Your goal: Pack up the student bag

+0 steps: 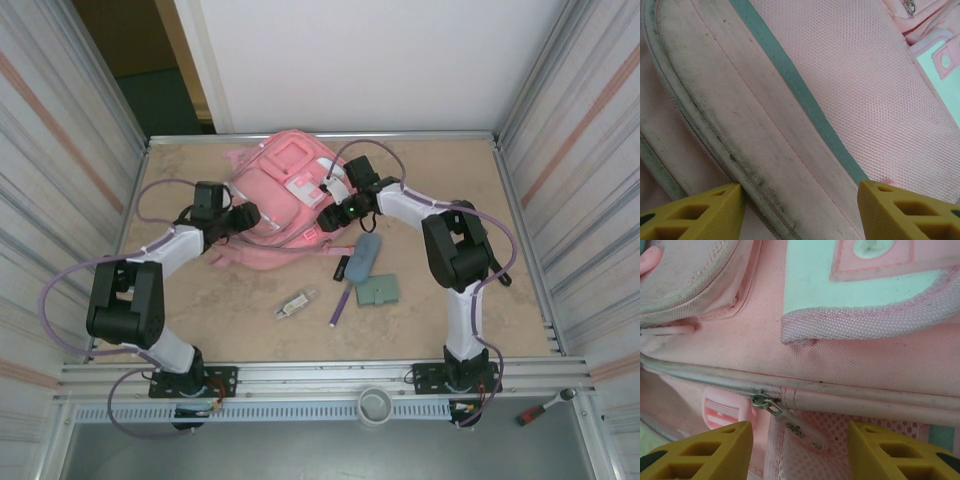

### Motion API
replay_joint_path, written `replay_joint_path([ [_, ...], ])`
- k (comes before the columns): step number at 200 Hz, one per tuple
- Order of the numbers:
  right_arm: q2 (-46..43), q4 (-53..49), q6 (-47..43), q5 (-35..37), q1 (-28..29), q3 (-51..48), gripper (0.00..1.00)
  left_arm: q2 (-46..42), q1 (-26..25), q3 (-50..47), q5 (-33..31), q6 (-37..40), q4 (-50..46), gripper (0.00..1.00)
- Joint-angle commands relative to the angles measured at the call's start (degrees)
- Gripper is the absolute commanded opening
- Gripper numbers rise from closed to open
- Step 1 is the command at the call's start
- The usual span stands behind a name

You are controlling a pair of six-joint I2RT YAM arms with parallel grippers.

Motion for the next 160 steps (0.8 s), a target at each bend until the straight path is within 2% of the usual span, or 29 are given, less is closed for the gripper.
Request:
replay_joint_path([
  [1,2.18,-4.12,-2.26,-3.11,-0.62,2.36,0.49,0.90,-0.02,-0.01,2.00,0.80,1.01,0.61],
  [65,5.37,-3.91,-3.71,-6.25,-0.53,4.01,0.41,1.36,0.02,-0.15,2.53,0.51,1.50,0.61],
  [136,5.11,2.26,-5.06,-10.21,-0.79,1.22,0.21,1.46,-0.07,-0.82,2.97,0.20,2.01,0.61],
  [160,4.86,3.08,-5.07,-11.05,-0.96,0.75,0.19,1.42,-0.15,-0.98,3.05,0.07,2.11,0.61],
])
